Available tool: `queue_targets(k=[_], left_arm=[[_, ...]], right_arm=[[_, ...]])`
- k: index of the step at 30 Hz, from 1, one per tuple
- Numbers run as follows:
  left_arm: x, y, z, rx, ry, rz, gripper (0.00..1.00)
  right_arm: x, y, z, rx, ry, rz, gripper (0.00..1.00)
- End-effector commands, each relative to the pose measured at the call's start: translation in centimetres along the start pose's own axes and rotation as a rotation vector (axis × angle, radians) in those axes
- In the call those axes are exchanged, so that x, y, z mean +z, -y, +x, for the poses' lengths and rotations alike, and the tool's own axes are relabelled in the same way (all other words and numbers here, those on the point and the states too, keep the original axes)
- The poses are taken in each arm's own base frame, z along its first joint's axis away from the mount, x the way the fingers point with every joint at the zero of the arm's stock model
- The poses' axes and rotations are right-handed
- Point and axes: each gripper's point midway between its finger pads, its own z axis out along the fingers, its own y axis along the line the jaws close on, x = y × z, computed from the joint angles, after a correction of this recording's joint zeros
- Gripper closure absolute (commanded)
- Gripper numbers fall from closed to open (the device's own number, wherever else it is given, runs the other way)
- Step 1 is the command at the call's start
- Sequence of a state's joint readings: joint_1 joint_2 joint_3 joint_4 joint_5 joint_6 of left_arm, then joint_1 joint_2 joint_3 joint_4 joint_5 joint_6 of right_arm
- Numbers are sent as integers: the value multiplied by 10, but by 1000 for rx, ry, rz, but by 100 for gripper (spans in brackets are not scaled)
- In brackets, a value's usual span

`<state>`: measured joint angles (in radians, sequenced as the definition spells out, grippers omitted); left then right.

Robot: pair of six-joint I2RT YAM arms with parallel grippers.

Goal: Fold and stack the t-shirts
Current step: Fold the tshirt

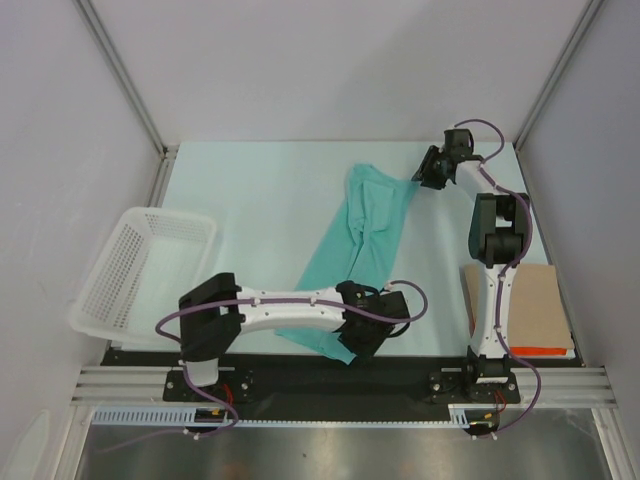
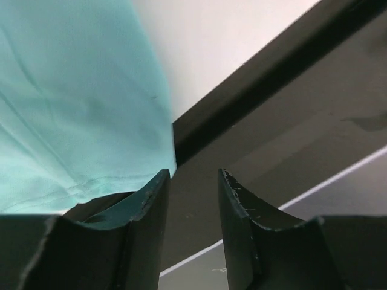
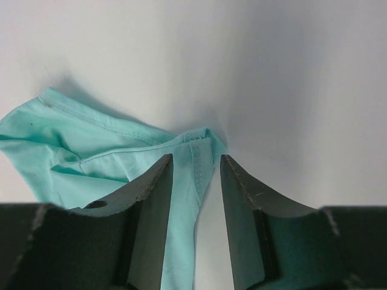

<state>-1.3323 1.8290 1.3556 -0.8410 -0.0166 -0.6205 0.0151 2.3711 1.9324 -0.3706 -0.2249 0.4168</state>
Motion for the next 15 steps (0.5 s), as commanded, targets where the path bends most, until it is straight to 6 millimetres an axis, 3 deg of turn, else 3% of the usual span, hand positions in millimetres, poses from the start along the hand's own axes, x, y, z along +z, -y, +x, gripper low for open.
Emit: queue_targets(k=[1, 6, 10, 14, 15], left_arm=[[-21, -15, -19, -35, 82, -59, 57], [-49, -43, -34, -148, 149, -47, 57], [-72, -71, -37, -211, 187, -60, 56], [-94, -114, -42, -354, 243, -44, 54], [-91, -122, -36, -379, 228, -34, 54]], right_arm=[[-2, -11, -11, -22, 26, -54, 57], [4, -9, -10, -8, 27, -48, 55], [8, -10, -6, 4, 24, -52, 61], [4, -8, -1, 1, 11, -22, 64], [5, -4, 6, 1, 9, -16, 64]])
